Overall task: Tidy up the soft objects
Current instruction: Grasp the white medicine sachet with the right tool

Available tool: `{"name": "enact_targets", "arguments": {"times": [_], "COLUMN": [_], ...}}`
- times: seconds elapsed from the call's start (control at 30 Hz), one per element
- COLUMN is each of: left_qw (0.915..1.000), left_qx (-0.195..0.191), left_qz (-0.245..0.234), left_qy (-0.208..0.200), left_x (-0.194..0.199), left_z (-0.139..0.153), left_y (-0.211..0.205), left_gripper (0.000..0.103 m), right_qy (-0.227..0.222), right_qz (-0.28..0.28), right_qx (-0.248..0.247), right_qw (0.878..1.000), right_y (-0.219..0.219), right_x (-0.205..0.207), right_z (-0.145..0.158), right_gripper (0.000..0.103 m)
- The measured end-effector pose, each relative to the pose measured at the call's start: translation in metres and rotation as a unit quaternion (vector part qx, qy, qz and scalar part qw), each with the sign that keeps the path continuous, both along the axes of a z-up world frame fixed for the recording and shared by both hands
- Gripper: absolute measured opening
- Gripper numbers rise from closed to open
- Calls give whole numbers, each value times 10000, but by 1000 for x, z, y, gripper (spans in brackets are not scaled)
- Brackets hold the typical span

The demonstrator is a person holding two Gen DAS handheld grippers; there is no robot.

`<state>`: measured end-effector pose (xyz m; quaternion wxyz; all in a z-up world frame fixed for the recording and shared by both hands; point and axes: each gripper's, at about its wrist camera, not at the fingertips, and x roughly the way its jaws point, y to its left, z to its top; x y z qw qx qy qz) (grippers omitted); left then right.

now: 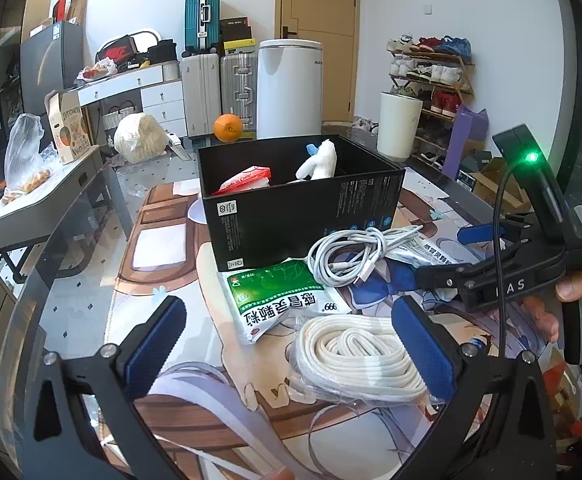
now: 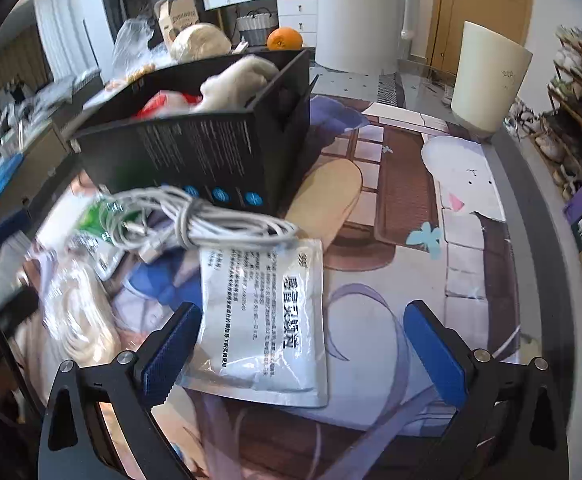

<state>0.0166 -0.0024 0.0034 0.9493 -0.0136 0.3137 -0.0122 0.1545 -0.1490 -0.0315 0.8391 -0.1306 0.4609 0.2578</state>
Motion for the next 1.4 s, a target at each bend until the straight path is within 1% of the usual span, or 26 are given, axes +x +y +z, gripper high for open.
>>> {"name": "enact_targets", "arguments": {"times": [0.23, 0.27, 0.3, 0.33, 0.4, 0.43, 0.5, 0.7, 0.87, 1.1, 1.4], "left_qw": [10000, 10000, 10000, 10000, 10000, 10000, 9999, 9999, 9998, 9990, 9958], "left_qx": [-38, -40, -48, -51, -48, -45, -58, -70, -71, -135, 29], "left_qz": [33, 31, 27, 31, 37, 41, 51, -19, -116, -313, -690], "left_qy": [37, 35, 40, 45, 54, 59, 67, 126, 164, 276, 593], "left_x": [1, 1, 1, 1, 2, 2, 3, 4, 3, 3, 6], "left_z": [-3, -3, -3, -3, -3, -4, -4, -7, -7, -9, -17], "left_y": [3, 3, 3, 4, 4, 4, 4, 2, -2, -6, -31], "left_gripper": [103, 103, 103, 103, 103, 103, 103, 103, 103, 103, 103], "right_qy": [-75, -84, -106, -131, -153, -166, -185, -164, -177, -401, -521], "right_qz": [18, 36, 74, 115, 161, 185, 264, 417, 509, 482, 465], "right_qx": [23, 32, 45, 71, 91, 109, 128, 107, 123, 279, 413], "right_qw": [10000, 10000, 9999, 9998, 9997, 9996, 9994, 9989, 9985, 9976, 9967], "right_y": [-1, -2, -2, -2, -3, -4, -5, -9, -12, -27, -34], "right_x": [-2, -3, -3, -3, -6, -7, -10, -11, -13, -19, -23], "right_z": [0, 0, 1, 2, 4, 5, 8, 9, 13, 35, 49], "right_gripper": [100, 97, 89, 85, 70, 66, 51, 39, 34, 34, 34]}}
